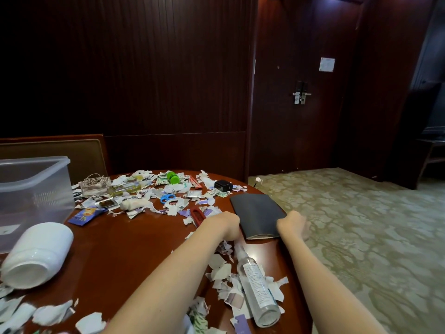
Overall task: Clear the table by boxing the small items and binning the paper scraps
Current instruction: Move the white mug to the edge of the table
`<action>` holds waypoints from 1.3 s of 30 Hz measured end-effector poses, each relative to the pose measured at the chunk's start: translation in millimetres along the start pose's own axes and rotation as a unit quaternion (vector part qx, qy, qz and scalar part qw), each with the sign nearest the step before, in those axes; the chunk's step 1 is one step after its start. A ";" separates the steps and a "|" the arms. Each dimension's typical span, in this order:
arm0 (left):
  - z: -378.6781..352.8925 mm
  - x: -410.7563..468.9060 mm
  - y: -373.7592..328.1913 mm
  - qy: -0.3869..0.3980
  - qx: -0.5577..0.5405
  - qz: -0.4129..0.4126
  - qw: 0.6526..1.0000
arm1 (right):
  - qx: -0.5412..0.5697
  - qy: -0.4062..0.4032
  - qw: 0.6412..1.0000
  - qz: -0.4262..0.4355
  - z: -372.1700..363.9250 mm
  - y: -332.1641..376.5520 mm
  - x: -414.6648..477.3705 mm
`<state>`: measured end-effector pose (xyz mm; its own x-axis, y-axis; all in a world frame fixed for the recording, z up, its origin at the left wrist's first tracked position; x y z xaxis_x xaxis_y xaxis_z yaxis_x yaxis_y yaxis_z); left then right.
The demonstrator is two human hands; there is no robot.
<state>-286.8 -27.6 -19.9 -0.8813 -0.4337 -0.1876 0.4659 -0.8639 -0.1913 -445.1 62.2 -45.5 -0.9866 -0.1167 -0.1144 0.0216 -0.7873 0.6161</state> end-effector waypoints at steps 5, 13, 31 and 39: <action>14.9 -1.3 -0.9 -0.059 -0.010 -0.020 0.998 | -0.047 -0.019 0.999 0.010 6.9 1.0 -2.9; 48.0 -17.2 4.4 -0.166 -0.031 -0.030 0.985 | -0.062 -0.090 0.988 0.106 35.7 37.7 -26.0; 96.3 -146.2 122.6 -0.245 -0.157 0.079 0.953 | -0.014 0.322 0.901 0.289 -14.8 156.1 -200.6; 90.6 -220.4 199.2 -0.245 -0.202 0.182 0.931 | -0.021 0.432 0.862 0.266 -63.6 179.9 -280.4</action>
<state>-6.9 -127.3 70.6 -0.5442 -0.8284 0.1326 0.6449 -0.5141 -0.5654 -154.4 -85.2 47.9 -0.3471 -0.8602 -0.3737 0.4567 -0.5030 0.7338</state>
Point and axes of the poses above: each hand's wrist, its own x-axis towards the middle knuckle, its own z-axis out of the back of the hand, y = z × x, the point moved 7 cm from there along x, towards the middle knuckle, and after that the axes turned 15 degrees about -z, right-handed, at the moved point
